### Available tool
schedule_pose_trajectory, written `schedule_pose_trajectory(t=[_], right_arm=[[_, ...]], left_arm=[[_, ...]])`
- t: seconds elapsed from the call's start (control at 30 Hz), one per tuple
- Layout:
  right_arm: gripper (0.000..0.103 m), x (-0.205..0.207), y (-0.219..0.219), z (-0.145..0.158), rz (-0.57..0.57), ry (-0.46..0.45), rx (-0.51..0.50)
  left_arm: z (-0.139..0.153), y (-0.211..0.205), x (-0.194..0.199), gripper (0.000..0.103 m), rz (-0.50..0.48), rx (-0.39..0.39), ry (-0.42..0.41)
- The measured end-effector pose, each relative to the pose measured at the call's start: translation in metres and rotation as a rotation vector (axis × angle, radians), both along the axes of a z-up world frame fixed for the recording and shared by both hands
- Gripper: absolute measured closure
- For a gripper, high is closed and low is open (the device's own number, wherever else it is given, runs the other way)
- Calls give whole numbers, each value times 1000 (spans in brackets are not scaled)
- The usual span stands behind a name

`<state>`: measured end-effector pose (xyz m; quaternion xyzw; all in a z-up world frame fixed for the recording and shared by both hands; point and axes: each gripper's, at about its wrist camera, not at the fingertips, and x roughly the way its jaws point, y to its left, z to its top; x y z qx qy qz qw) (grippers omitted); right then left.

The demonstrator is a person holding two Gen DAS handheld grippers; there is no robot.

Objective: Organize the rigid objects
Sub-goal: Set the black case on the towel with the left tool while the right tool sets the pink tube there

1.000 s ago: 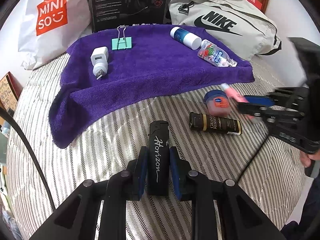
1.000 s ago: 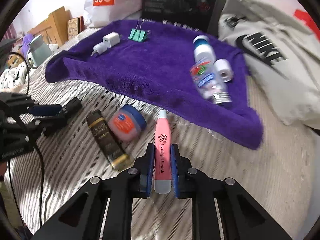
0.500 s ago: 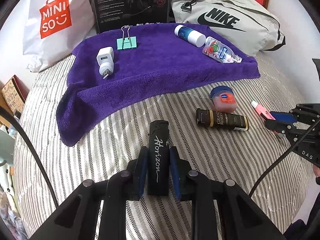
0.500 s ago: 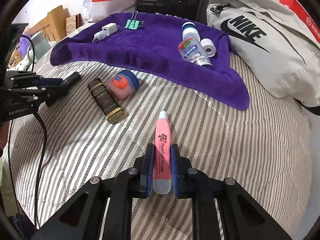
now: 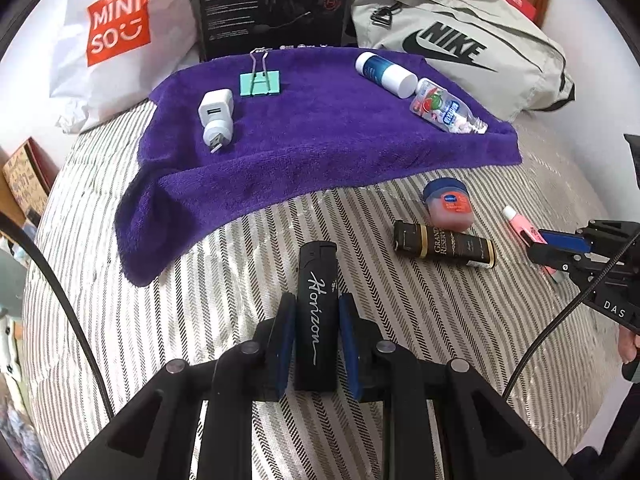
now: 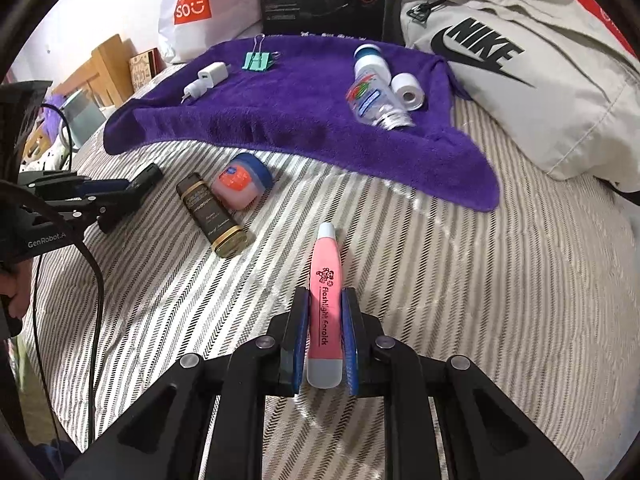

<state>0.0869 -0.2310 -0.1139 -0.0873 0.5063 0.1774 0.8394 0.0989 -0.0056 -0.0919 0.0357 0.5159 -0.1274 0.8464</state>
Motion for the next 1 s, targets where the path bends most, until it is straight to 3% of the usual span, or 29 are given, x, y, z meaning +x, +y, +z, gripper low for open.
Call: schedule_pose_trajectory(t=[0.53,1.0], right_arm=[[87,23,0,29,26,-14,53],[87,75,24,50,57,-34,76]], left_arm=[[31,18,14,82,24,-41,-60],[51,29,63,82,33,-56,-118]])
